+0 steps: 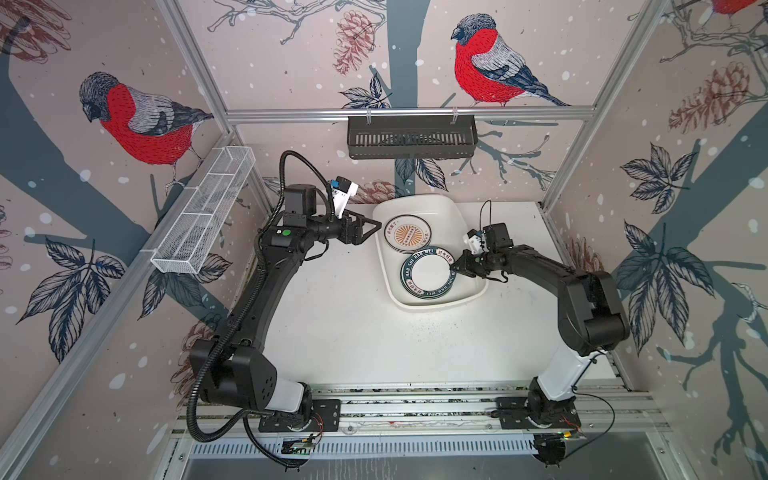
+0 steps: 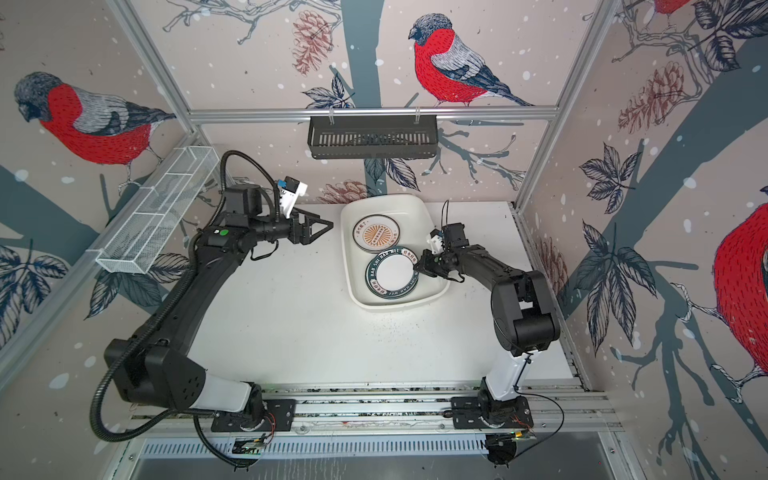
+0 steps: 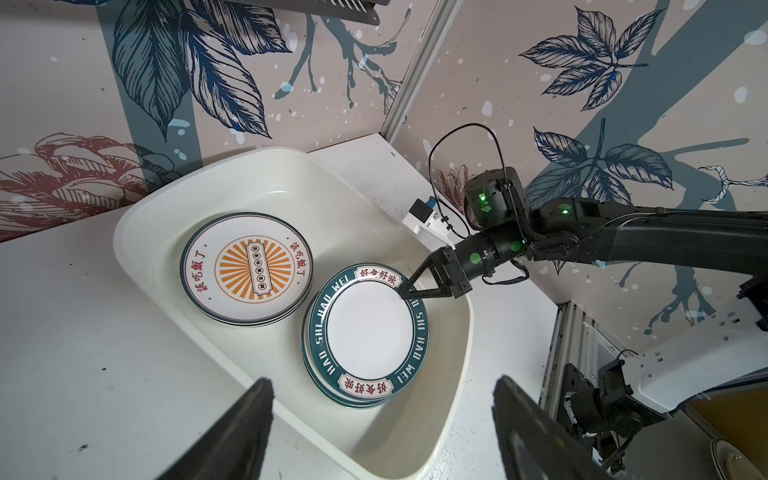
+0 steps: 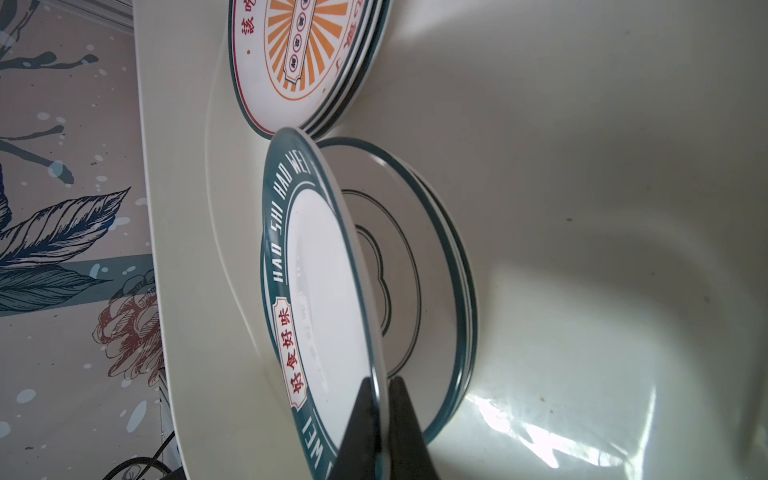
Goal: Place the plates into the plastic bin on the countertop
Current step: 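Lower the plate onto the green-rimmed stack with the right gripper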
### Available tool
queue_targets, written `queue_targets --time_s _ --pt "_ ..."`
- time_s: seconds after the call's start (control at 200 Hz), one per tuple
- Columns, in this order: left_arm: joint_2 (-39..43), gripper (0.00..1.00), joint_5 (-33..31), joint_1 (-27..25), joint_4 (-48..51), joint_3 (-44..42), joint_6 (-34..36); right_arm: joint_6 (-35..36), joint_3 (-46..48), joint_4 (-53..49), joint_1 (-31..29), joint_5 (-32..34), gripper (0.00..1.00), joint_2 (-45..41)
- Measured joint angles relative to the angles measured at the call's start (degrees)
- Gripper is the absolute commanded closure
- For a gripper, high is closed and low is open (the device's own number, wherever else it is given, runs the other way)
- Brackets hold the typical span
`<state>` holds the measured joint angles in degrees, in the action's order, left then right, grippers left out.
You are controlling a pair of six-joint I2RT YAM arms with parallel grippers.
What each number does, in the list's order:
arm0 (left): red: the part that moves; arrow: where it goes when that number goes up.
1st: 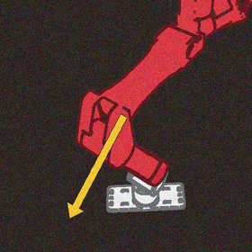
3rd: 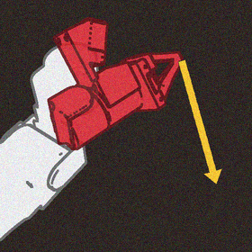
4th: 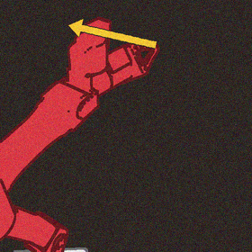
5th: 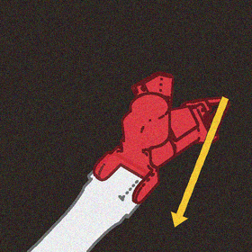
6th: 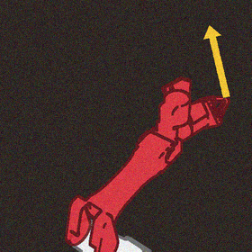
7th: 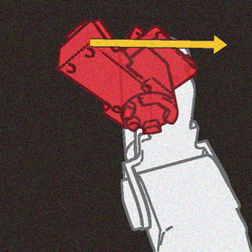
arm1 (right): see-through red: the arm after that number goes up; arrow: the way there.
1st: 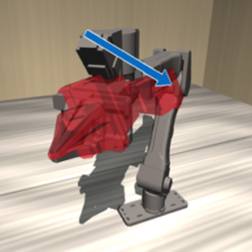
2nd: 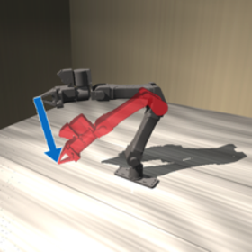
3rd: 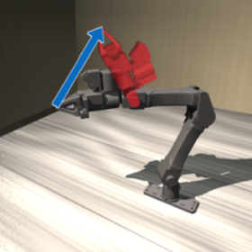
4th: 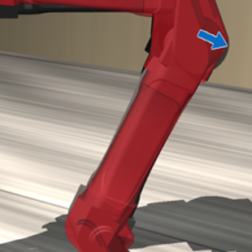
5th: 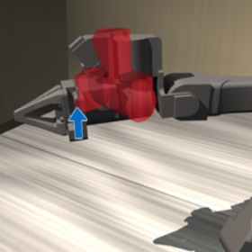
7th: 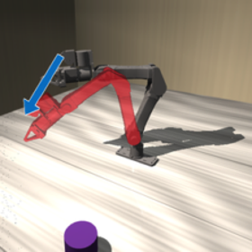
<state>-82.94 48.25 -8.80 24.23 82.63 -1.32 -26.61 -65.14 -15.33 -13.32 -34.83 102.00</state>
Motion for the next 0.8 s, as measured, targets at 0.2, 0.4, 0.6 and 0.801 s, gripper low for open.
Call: queue_targets --time_s 0.2,0.4,0.6,0.801 --pt "0.3 0.18 0.0 0.0 -0.1 -0.4 0.0 0.0 -0.1 0.0 0.0 0.0 0.87 0.4" --pt "1.0 0.18 0.0 0.0 -1.1 -0.6 0.0 0.0 -0.1 0.0 0.0 0.2 0.85 0.4" --pt "1.0 0.18 0.0 0.0 -1.2 -0.7 0.0 1.1 -0.2 -0.3 0.2 0.9 0.82 0.9" --pt "1.0 0.17 0.2 0.0 -1.2 -0.9 -0.2 1.7 -0.5 -1.3 0.2 2.4 0.81 1.6"
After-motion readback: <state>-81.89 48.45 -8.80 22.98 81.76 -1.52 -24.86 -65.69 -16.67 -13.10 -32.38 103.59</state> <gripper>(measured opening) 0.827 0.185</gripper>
